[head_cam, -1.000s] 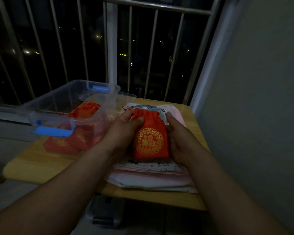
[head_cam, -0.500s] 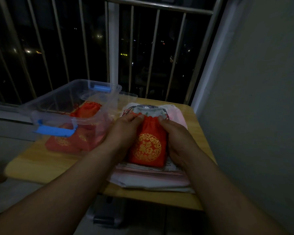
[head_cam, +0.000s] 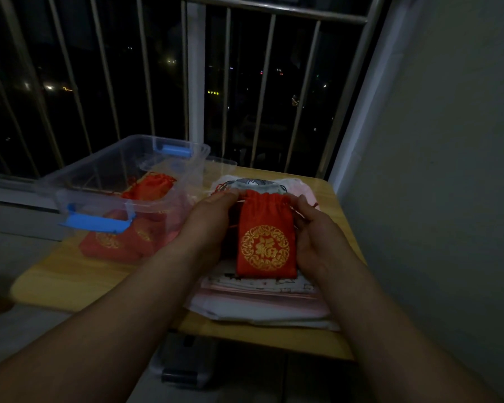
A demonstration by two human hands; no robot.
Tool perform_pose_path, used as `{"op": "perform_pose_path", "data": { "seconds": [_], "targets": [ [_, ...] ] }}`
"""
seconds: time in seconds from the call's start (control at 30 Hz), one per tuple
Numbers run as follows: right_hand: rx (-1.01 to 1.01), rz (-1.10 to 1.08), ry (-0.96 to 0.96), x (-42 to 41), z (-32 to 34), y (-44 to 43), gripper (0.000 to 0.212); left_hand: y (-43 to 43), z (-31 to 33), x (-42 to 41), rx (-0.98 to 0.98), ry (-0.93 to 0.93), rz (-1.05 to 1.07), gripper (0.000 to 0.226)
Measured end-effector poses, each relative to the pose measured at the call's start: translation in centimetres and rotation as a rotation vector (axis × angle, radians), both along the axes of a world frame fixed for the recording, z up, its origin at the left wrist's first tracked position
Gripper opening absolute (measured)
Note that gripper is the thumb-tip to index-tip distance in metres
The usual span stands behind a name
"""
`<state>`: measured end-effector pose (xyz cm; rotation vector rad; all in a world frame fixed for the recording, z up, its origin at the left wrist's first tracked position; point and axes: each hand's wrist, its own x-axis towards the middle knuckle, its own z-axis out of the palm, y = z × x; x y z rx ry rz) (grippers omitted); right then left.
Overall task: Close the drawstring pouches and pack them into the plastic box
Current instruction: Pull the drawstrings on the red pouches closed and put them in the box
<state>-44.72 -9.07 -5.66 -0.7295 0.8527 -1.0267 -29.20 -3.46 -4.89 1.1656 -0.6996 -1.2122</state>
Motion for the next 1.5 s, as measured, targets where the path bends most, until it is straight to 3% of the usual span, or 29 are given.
{"op": "perform_pose_path", "data": {
  "seconds": [0.27,0.6,0.7,0.77,0.8,0.9,0.93,0.97,1.07,1.13,1.23,1.33,1.4,1.43,1.5],
  "targets": [
    [0.067,-0.121,-0.047,-0.5,0.0,-0.4,0.040,-1.0,-0.4,0.9,-0.022,0.204,0.119,0.040],
    [0.108,-0.094,-0.008,-0.9,0.5,0.1,0.052,-0.6,0.2,0.6,-0.038,0.502,0.144,0.047],
    [0.099,-0.081,0.007,-0.6,0.5,0.3,0.054,-1.0,0.2,0.6,-0.050,0.518,0.135,0.050],
    [0.069,-0.079,0.039,-0.3,0.4,0.5,0.054,-1.2,0.1,0.4,-0.069,0.369,0.160,0.049],
    [0.047,-0.083,0.070,-0.2,0.3,0.5,0.053,-1.3,-0.1,0.5,-0.104,0.161,0.174,0.047],
    [-0.054,-0.077,0.217,-0.3,0.2,0.3,0.047,-0.7,-0.7,0.4,-0.223,-0.780,0.145,0.036],
    [-0.110,-0.075,0.293,-0.5,0.2,0.2,0.046,-0.7,-0.8,0.1,-0.225,-0.960,0.108,0.036],
    [-0.178,-0.073,0.380,-0.6,0.4,0.1,0.046,-0.5,-0.8,-0.2,-0.239,-1.025,0.061,0.038],
    [-0.393,-0.074,0.544,-0.9,1.2,0.1,0.044,-0.3,-1.1,-0.9,-0.265,-1.079,-0.087,0.038],
    [-0.474,-0.041,0.561,-0.8,1.5,0.1,0.044,-0.8,-1.8,-0.9,-0.313,-1.204,-0.128,0.033],
    [-0.541,0.016,0.560,-0.6,1.9,0.5,0.043,-1.0,-2.0,-0.9,-0.337,-1.251,-0.129,0.026],
    [-0.511,0.011,0.406,-0.6,1.9,0.4,0.034,-0.9,-1.8,-1.3,-0.325,-1.115,-0.130,0.022],
    [-0.370,-0.014,0.279,-0.7,1.7,0.3,0.028,-1.0,-1.6,-1.2,-0.291,-1.009,-0.082,0.023],
    [-0.318,-0.023,0.270,-0.7,1.4,0.3,0.024,-1.0,-1.4,-1.1,-0.277,-0.966,-0.058,0.024],
    [-0.346,0.024,0.436,-0.8,0.7,0.2,0.016,-0.9,-1.0,-1.0,-0.267,-0.868,-0.042,0.025]
  ]
}}
